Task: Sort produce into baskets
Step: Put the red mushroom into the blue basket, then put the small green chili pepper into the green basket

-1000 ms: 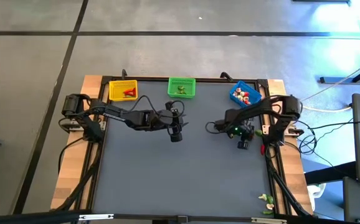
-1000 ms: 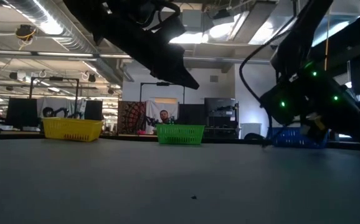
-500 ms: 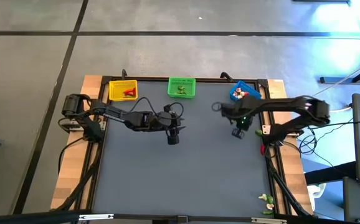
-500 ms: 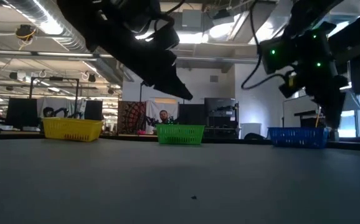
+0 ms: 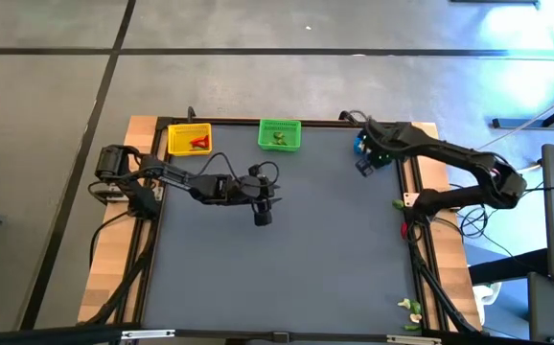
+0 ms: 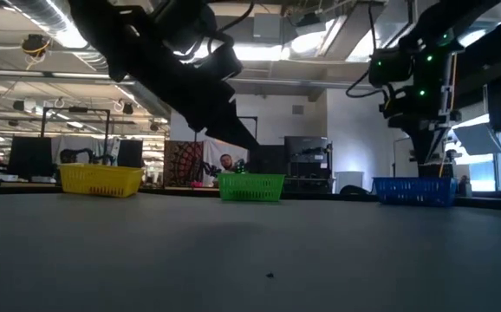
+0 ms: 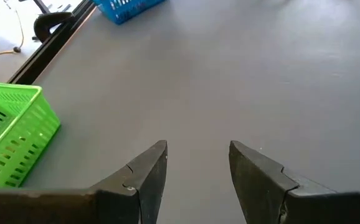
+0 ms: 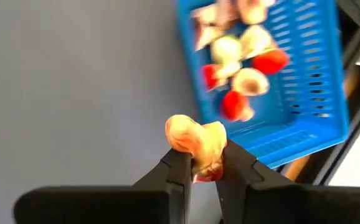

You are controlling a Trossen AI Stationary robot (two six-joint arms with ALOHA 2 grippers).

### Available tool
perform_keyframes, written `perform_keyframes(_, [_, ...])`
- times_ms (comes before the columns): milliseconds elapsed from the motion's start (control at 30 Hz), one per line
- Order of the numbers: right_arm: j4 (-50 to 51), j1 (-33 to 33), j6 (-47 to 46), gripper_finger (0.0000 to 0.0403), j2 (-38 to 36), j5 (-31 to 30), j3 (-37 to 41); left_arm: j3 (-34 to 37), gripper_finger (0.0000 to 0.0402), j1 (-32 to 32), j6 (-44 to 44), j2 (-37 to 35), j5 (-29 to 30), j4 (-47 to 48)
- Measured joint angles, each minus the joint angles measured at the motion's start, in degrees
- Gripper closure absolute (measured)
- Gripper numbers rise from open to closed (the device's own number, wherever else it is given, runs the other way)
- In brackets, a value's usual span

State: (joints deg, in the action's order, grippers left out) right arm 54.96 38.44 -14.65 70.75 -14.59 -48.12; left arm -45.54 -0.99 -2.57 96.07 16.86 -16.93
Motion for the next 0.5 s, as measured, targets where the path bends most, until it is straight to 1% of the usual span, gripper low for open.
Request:
perform_keyframes(100, [-1.32,4.15,1.53,0.0345,1.32,-0.22,0.00,0.00,0.0233,0.00,0.01,0.00,0.00,-0.12])
perform_keyframes(200, [-2.75,7.42,1.87,0.0329,3.18,-0.46,0.00,0.00,0.0233,0.00,0.04,0.00,0.01,-0.48])
perform_keyframes(333, [-3.92,9.92,4.29,0.0284,5.59,-0.45,0.00,0.00,0.0233,0.00,0.04,0.00,0.00,-0.45])
perform_keyframes(433, [-3.75,10.10,6.10,0.0248,5.96,-0.46,-0.03,0.00,0.0233,0.00,-0.75,0.00,0.02,-0.44])
perform_keyframes(500, [-1.83,9.96,6.31,0.0231,5.76,-0.51,-1.00,0.00,0.0233,0.00,-1.59,0.00,0.02,-0.45])
